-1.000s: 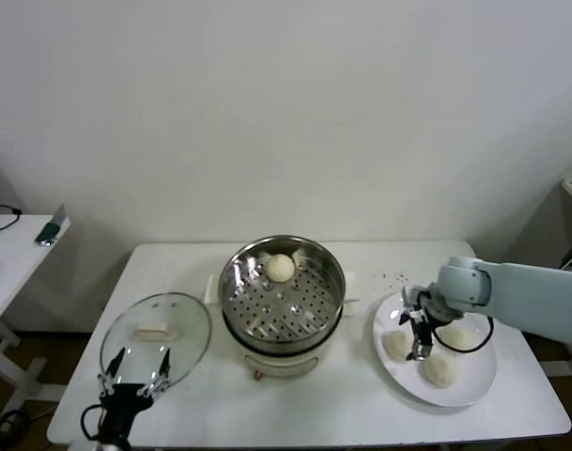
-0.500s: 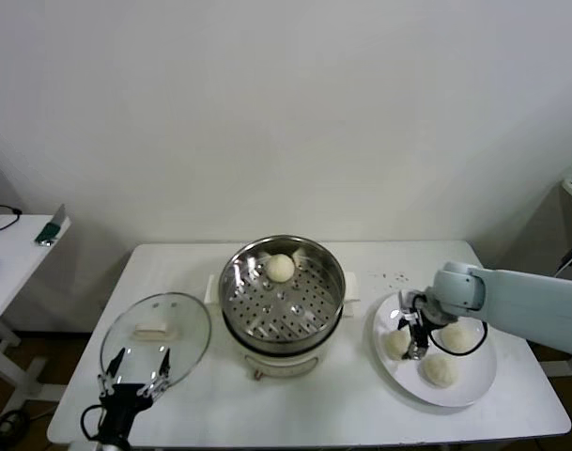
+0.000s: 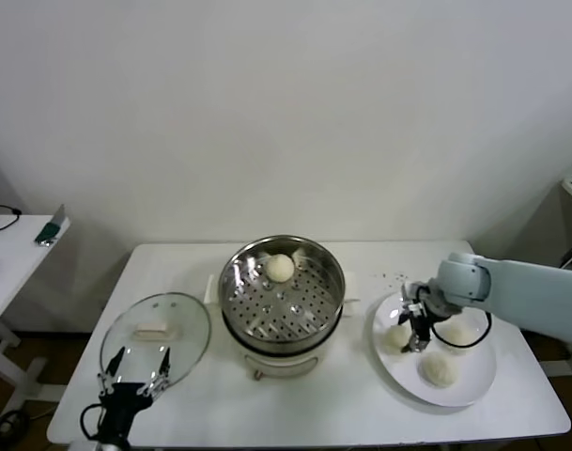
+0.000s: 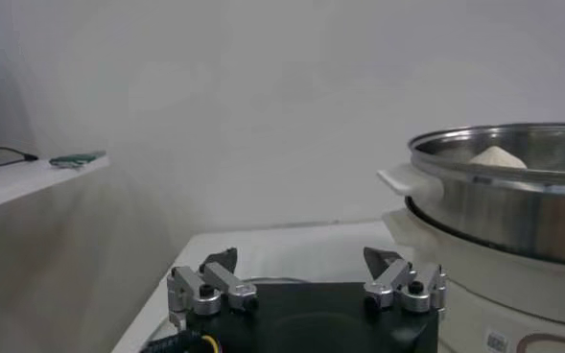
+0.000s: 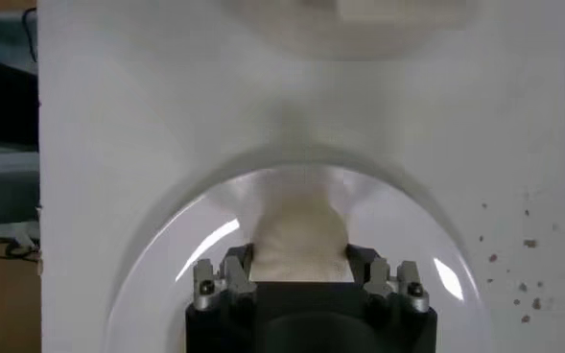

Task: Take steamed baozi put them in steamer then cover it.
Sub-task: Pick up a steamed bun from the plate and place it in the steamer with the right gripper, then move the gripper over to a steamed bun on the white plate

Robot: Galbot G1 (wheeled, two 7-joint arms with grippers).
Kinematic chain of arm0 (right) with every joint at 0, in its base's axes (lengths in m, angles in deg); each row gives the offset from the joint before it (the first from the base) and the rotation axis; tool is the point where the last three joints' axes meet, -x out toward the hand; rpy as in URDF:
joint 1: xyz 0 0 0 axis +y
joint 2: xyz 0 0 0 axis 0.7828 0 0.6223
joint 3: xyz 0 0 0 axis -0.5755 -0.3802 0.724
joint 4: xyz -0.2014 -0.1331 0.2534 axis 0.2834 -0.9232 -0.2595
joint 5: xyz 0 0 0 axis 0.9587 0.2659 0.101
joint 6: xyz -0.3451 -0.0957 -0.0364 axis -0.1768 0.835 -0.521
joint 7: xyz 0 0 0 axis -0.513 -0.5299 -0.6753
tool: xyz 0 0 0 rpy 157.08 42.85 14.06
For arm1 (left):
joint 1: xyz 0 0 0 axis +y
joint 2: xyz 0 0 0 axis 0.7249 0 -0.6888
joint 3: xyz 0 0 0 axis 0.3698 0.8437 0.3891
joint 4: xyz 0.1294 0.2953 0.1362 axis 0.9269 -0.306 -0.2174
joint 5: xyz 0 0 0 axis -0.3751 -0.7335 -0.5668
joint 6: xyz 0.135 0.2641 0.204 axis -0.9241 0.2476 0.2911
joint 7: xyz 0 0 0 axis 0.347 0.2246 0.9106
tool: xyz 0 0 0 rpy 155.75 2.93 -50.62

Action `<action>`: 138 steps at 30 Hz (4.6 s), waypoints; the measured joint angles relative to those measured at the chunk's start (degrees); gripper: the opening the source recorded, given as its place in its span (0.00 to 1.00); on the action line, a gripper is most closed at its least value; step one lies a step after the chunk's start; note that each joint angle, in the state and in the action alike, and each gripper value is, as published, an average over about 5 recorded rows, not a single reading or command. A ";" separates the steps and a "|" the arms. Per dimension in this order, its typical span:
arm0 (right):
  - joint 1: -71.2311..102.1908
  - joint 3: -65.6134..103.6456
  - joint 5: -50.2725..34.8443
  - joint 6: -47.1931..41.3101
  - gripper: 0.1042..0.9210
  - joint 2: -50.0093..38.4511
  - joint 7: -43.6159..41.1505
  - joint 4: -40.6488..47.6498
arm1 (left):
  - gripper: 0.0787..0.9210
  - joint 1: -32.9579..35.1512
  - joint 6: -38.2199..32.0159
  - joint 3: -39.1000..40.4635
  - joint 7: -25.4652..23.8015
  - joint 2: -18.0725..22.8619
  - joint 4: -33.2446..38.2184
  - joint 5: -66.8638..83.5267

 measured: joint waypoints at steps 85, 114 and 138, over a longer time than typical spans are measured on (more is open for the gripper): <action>-24.46 -9.52 -8.99 3.27 0.88 13.61 -4.86 -6.37 | 0.88 -2.04 0.32 0.43 -0.46 -0.39 -0.02 0.71; 8.84 5.30 14.83 4.28 0.88 -14.68 -4.04 -5.34 | 0.88 -0.94 -0.33 0.83 -0.32 1.14 -0.37 -1.09; 23.54 18.50 18.61 3.30 0.76 -14.14 -2.94 -1.76 | 0.88 -0.97 -0.23 1.01 -0.27 1.16 0.01 -1.57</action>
